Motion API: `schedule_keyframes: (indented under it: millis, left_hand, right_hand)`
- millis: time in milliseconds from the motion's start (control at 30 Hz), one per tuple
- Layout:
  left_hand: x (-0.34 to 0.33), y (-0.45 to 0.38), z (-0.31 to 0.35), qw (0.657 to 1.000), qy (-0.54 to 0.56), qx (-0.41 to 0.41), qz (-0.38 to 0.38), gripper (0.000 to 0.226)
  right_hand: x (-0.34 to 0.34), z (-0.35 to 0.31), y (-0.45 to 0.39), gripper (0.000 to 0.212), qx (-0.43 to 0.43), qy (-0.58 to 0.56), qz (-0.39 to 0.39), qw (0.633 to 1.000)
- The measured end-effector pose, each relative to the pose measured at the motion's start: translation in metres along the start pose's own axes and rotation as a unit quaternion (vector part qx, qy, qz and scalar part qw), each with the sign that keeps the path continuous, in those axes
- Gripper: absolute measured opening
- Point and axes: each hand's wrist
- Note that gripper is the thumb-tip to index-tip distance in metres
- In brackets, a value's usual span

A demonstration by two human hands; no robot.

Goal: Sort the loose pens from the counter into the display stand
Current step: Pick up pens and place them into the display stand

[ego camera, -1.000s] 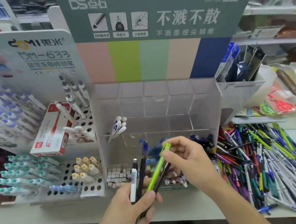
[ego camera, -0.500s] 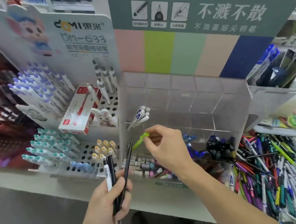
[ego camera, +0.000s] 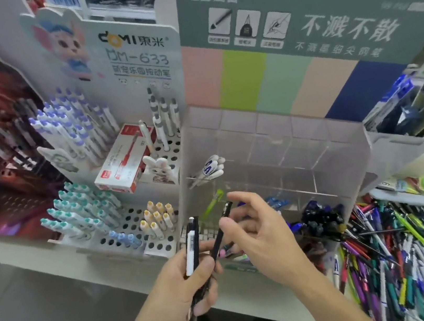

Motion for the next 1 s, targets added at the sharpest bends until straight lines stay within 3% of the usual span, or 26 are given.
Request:
schedule_keyframes:
  millis: [67, 133, 300, 467, 567, 767, 900, 1000]
  left_hand:
    - [-0.005, -0.001, 0.004, 0.997, -0.039, 0.016, -0.06, 0.023]
    - [-0.01, -0.003, 0.007, 0.992, -0.057, 0.044, -0.101, 0.032]
    - [-0.02, -0.008, 0.01, 0.975, -0.06, 0.124, -0.176, 0.043]
    - [-0.024, -0.016, 0.005, 0.968, -0.076, 0.156, -0.184, 0.057]
    - [-0.029, -0.017, 0.005, 0.969, -0.108, 0.124, -0.185, 0.049]
    - [-0.037, -0.025, 0.009, 0.986, -0.135, 0.039, -0.094, 0.054]
    - [-0.044, -0.031, 0.017, 0.995, -0.094, -0.009, -0.034, 0.039]
    - [-0.046, -0.035, 0.018, 0.999, -0.042, 0.001, -0.003, 0.027]
  right_hand:
    - [0.005, 0.003, 0.001, 0.035, -0.002, -0.004, 0.014, 1.0]
    - [0.012, 0.007, 0.001, 0.035, 0.003, 0.011, 0.019, 1.0]
    - [0.035, 0.01, 0.004, 0.024, -0.004, 0.101, -0.092, 0.991]
    - [0.048, 0.012, 0.003, 0.008, 0.001, 0.096, -0.144, 0.985]
    - [0.054, 0.015, 0.002, 0.004, -0.004, 0.057, -0.128, 0.99]
    - [0.089, 0.008, -0.007, 0.007, -0.009, -0.032, -0.01, 0.999]
    - [0.122, -0.011, -0.013, 0.005, 0.065, -0.063, 0.147, 0.985]
    - [0.123, -0.019, -0.025, 0.007, 0.123, -0.052, 0.217, 0.967]
Point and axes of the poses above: each hand's wrist, its own y-axis away from the middle knuckle, its own x-axis out of the back of the hand, z = x × y, and after that the axes turned 5 degrees about z, right-handed
